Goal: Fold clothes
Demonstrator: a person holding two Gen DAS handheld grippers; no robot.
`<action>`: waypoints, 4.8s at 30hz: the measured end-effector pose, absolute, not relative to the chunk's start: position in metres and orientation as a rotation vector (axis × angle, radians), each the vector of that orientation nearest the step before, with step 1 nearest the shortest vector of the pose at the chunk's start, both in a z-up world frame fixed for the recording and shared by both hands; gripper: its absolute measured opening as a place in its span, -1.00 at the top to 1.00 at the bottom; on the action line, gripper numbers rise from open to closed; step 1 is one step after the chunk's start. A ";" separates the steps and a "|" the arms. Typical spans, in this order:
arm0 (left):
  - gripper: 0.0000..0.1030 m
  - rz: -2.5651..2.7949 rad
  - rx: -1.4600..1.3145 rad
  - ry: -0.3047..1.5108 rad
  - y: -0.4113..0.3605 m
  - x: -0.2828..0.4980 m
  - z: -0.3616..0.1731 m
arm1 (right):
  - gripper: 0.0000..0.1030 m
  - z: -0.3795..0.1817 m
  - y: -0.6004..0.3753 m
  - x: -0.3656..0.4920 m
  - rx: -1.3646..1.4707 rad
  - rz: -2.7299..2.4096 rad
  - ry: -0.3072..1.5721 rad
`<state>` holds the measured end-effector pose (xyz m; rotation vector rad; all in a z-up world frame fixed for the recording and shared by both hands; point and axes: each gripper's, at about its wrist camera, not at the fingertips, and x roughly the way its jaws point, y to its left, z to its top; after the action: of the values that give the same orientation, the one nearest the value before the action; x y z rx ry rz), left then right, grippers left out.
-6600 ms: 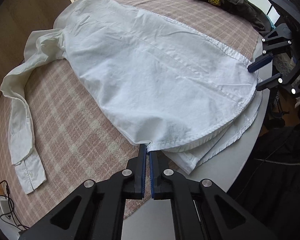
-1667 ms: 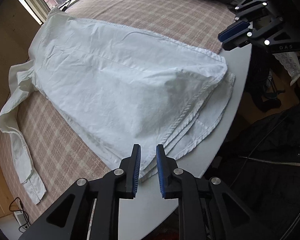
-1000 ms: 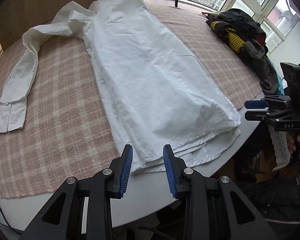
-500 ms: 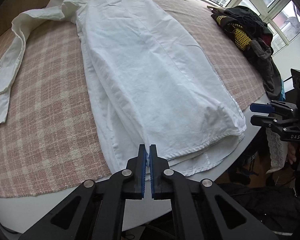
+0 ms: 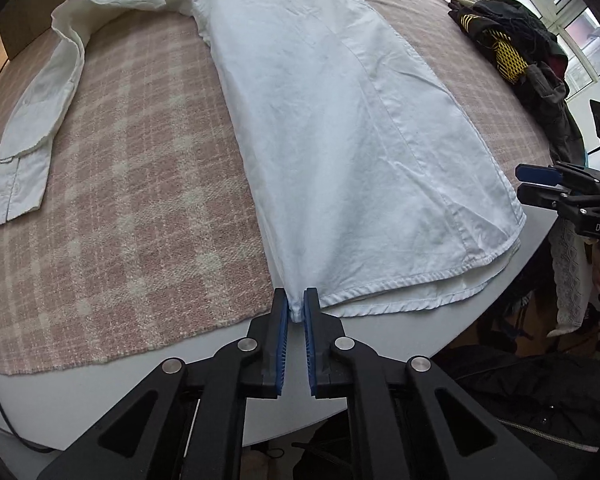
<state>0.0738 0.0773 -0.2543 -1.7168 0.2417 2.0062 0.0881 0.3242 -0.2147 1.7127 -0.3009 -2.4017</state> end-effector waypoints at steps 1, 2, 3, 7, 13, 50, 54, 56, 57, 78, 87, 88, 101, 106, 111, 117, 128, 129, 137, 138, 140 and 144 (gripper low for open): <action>0.58 2.020 -1.704 0.260 0.076 0.076 -0.248 | 0.02 -0.215 0.323 0.088 1.715 -2.387 -0.303; 0.55 2.040 -1.686 0.274 0.075 0.079 -0.240 | 0.02 -0.214 0.329 0.092 1.712 -2.398 -0.329; 0.55 2.061 -1.665 0.281 0.073 0.081 -0.232 | 0.02 -0.212 0.334 0.097 1.710 -2.408 -0.355; 0.48 2.063 -1.514 0.348 0.101 0.091 -0.202 | 0.02 -0.206 0.358 0.113 1.697 -2.449 -0.460; 0.26 1.886 -1.295 0.551 0.220 0.116 -0.192 | 0.02 -0.197 0.392 0.138 1.673 -2.505 -0.621; 0.75 1.885 -1.418 0.464 0.249 0.118 -0.211 | 0.20 -0.211 0.366 0.069 1.549 -2.282 -0.487; 0.70 1.903 -1.438 0.430 0.243 0.117 -0.214 | 0.20 -0.219 0.355 0.031 1.546 -2.283 -0.433; 0.64 1.907 -1.440 0.424 0.242 0.117 -0.215 | 0.20 -0.223 0.347 0.020 1.564 -2.277 -0.376; 0.63 1.910 -1.439 0.423 0.242 0.117 -0.215 | 0.20 -0.226 0.344 0.016 1.577 -2.273 -0.344; 0.20 1.885 -1.345 0.419 0.277 0.129 -0.211 | 0.87 -0.202 0.336 0.006 1.598 -2.206 -0.268; 0.88 1.934 -1.386 0.363 0.268 0.118 -0.213 | 0.86 -0.199 0.343 0.001 1.594 -2.121 -0.462; 0.74 1.953 -1.386 0.331 0.262 0.117 -0.208 | 0.86 -0.196 0.342 0.001 1.588 -2.124 -0.450; 0.00 2.106 -1.443 0.125 0.255 0.077 -0.200 | 0.86 -0.195 0.311 -0.015 1.563 -2.004 -0.543; 0.97 2.118 -1.436 0.041 0.232 0.071 -0.205 | 0.79 -0.199 0.313 -0.016 1.534 -1.813 -0.709; 0.98 2.169 -1.475 -0.003 0.199 0.065 -0.209 | 0.48 -0.196 0.361 -0.020 1.463 -1.871 -0.843; 0.97 2.141 -1.503 0.010 0.195 0.072 -0.212 | 0.48 -0.231 0.395 -0.074 1.576 -2.001 -0.808; 0.51 2.048 -1.330 0.162 0.241 0.122 -0.178 | 0.47 -0.265 0.398 -0.151 1.564 -1.986 -0.802; 0.52 2.021 -1.329 0.187 0.252 0.122 -0.185 | 0.47 -0.266 0.399 -0.154 1.556 -1.982 -0.812; 0.54 1.826 -1.422 0.263 0.290 0.117 -0.235 | 0.97 -0.252 0.415 -0.147 1.443 -2.047 -0.823; 0.54 1.818 -1.420 0.254 0.289 0.117 -0.233 | 0.98 -0.241 0.422 -0.141 1.395 -2.091 -0.794; 0.54 1.809 -1.428 0.239 0.288 0.117 -0.230 | 0.98 -0.232 0.432 -0.139 1.411 -2.203 -0.695; 0.53 1.795 -1.429 0.287 0.293 0.118 -0.228 | 0.91 -0.225 0.425 -0.137 1.441 -2.175 -0.611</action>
<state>0.1182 0.2933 -0.2281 -1.4295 0.2875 1.7948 -0.1370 0.4254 -0.2250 1.4407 -0.6111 -2.1753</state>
